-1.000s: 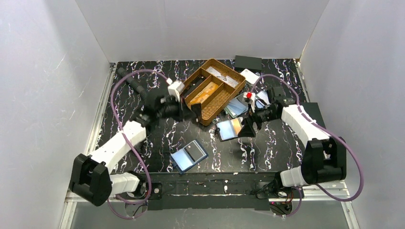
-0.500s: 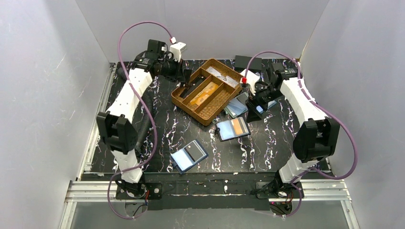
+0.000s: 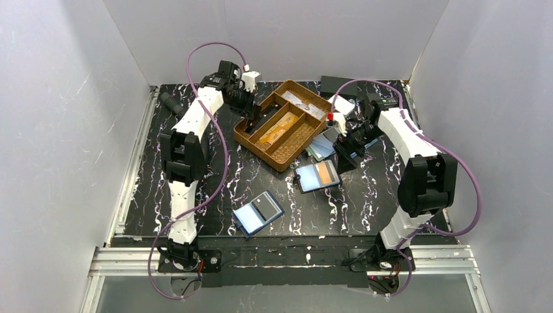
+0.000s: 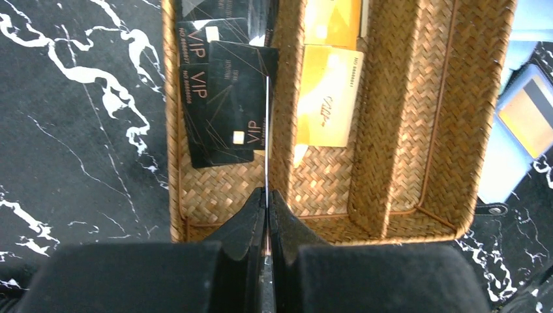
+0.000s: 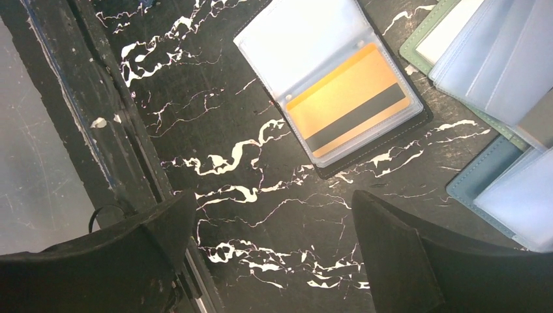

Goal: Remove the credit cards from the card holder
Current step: Place the credit card in the storage box.

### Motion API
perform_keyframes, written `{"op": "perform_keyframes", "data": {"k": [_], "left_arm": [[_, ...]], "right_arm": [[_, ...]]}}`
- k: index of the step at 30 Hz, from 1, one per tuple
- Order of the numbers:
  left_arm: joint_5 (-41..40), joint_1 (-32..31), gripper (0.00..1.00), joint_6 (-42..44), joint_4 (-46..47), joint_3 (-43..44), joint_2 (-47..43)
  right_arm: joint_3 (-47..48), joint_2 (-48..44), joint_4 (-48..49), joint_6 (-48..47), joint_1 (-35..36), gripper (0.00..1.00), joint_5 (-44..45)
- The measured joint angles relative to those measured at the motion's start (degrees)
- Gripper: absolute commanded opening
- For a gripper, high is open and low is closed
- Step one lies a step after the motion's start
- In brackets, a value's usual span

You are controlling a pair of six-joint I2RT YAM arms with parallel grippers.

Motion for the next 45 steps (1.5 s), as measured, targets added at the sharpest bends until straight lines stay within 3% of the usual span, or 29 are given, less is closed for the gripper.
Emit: {"op": "perform_keyframes", "data": {"k": [24,27,29,32,33,34,35,36,37,38,39,41,45], "left_arm": [[2.3,0.7,0.02,-0.4,7.0,3.8,7.5],[2.2,0.7,0.23,-2.0,8.0,4.0,8.7],[-0.2,0.7,0.36,-4.3,8.8,5.1,9.0],[-5.8,0.7,0.48,-7.6,11.2,6.7,8.3],[-7.5,0.7,0.58,-8.3,11.8,6.4,7.1],[-9.2,0.7,0.71,-8.9,13.1,4.6,4.9],[-11.6,0.8,0.9,-9.9,15.4,-1.4,-0.9],[-12.7,0.9,0.98,-11.1,18.0,-7.5,-7.4],[-13.3,1.0,0.98,-12.3,20.2,-12.9,-13.0],[-13.6,1.6,0.98,-17.6,27.1,-28.9,-27.8],[-13.6,1.8,0.98,-18.0,27.3,-30.4,-29.7],[-11.1,3.9,0.98,-26.4,33.5,-43.1,-43.1],[-6.4,8.8,0.98,-39.7,37.7,-55.7,-60.5]], "right_arm": [[-1.5,0.3,1.4,2.1,0.0,0.98,-1.6],[-2.1,0.3,1.5,2.5,0.0,0.98,-1.6],[-2.3,0.1,1.5,2.7,0.0,0.98,-1.6],[-2.3,-1.5,1.5,3.1,0.0,0.98,-1.6],[-2.7,-2.4,1.6,3.2,0.0,0.98,-1.7],[-3.0,-3.1,1.6,3.4,0.0,0.98,-1.7],[-3.3,-4.0,1.7,3.6,0.0,0.98,-1.8],[-3.5,-4.9,1.7,3.8,0.0,0.98,-1.9],[-3.7,-5.6,1.7,4.1,0.0,0.98,-2.0],[-4.1,-7.0,1.7,4.6,0.0,0.98,-2.2],[-4.2,-7.3,1.7,4.7,0.0,0.98,-2.2],[-5.0,-9.2,2.4,4.9,0.0,0.98,-2.7],[-6.7,-13.3,2.6,5.4,0.0,0.98,-3.4]]}}
